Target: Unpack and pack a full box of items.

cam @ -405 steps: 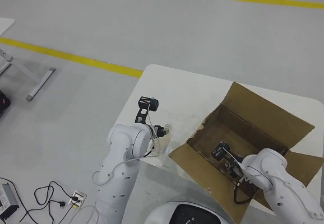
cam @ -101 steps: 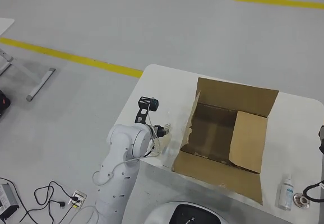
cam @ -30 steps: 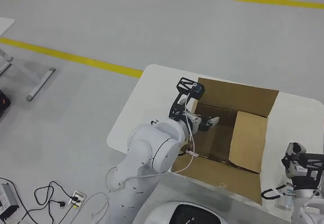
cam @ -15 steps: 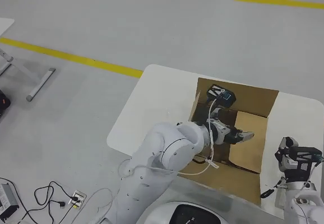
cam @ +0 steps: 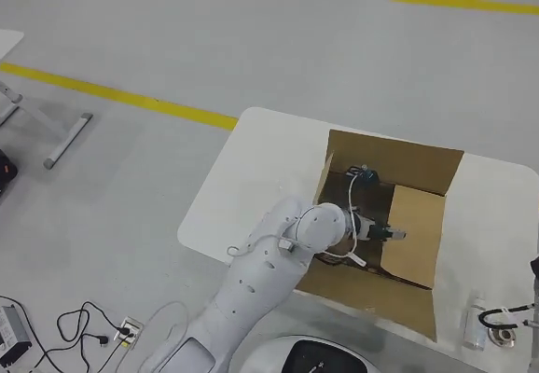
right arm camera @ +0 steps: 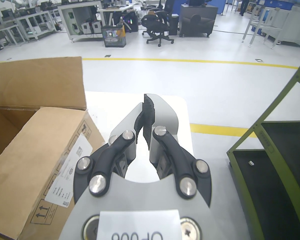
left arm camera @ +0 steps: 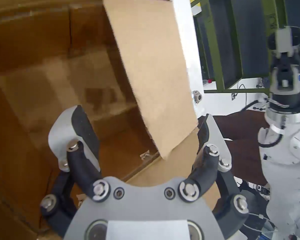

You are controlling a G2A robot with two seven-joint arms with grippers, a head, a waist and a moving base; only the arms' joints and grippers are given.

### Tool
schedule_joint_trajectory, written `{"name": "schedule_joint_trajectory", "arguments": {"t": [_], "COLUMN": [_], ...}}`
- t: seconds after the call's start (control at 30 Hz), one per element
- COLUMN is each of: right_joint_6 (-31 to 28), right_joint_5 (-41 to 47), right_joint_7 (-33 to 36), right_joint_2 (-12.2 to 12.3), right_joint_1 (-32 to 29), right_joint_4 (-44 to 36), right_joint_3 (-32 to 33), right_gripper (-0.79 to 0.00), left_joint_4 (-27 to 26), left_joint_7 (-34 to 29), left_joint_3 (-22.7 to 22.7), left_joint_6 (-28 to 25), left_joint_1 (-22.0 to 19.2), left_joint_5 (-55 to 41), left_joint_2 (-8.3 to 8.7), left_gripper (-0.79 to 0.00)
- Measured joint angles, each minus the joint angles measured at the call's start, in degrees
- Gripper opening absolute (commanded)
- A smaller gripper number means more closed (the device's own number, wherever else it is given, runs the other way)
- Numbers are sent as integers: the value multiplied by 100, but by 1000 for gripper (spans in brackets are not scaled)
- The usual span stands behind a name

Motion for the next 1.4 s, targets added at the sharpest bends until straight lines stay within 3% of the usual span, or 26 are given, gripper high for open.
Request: {"name": "schedule_joint_trajectory", "arguments": {"t": [0.2, 0.4, 0.8, 1.0, 1.4], "right_joint_6": [54, 92, 97, 77, 129], "right_joint_5": [100, 90, -22, -93, -148], "right_joint_7": [42, 33, 59, 56, 29], "right_joint_2": [-5, -25, -66, -92, -141], "right_joint_1": [-178, -355, -525, -593, -655], "right_joint_4": [-250, -331, -383, -302, -326], "right_joint_3": [257, 285, 195, 44, -124], "right_gripper": [-785, -785, -785, -785, -785], "left_joint_4": [664, 924, 662, 354, 356], "left_joint_7": [85, 72, -137, -239, -271], "left_joint_3": [2, 8, 209, 419, 542], "left_joint_6": [23, 26, 12, 46, 109], "left_joint_1": [-191, -338, -470, -404, -382], "left_joint_5": [-156, -779, -1509, -1481, -1170], "left_joint_2": [10, -13, -23, 0, 37], "left_gripper": [0, 0, 0, 0, 0]}}
